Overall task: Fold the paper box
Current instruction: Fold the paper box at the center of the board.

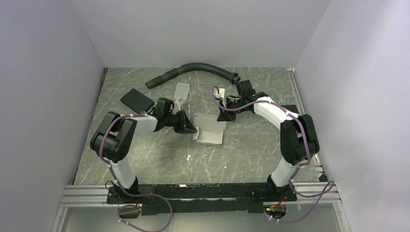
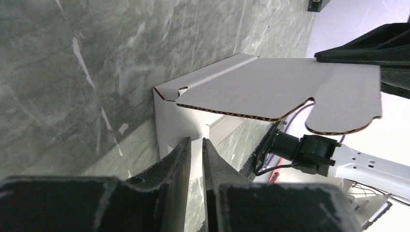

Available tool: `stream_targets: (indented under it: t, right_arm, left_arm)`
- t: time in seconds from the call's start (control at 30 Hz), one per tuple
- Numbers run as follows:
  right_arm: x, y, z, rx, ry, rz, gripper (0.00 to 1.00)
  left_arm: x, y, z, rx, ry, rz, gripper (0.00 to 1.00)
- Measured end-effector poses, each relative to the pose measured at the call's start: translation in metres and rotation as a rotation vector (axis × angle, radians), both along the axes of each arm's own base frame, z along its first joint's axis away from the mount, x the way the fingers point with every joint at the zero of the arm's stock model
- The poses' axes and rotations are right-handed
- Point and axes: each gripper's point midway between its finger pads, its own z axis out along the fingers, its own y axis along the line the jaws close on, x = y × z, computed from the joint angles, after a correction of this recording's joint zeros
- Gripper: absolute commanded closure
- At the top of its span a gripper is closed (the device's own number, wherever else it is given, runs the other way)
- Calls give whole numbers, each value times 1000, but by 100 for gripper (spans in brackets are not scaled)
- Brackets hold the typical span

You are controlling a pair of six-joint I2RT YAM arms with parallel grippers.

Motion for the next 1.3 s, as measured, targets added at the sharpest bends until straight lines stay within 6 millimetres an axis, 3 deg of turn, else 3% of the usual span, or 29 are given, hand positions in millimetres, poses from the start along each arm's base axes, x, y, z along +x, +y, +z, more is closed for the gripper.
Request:
stream_targets:
  t: [0.5, 0.87, 1.07, 1.3]
  right_arm:
    - [0, 0, 0, 1, 6, -4, 100]
    - [0, 2, 1, 7, 3, -3, 100]
    - [0, 2, 1, 8, 7, -6, 100]
    - [1, 2, 2, 11, 1, -6, 100]
  left_arm:
    - [1, 11, -8, 114, -37, -27, 79]
    - [-9, 27, -16, 238, -77, -68, 76]
    - [-9, 25, -14, 225, -83, -77, 65]
    - [-10, 14, -5, 134, -101, -95, 64]
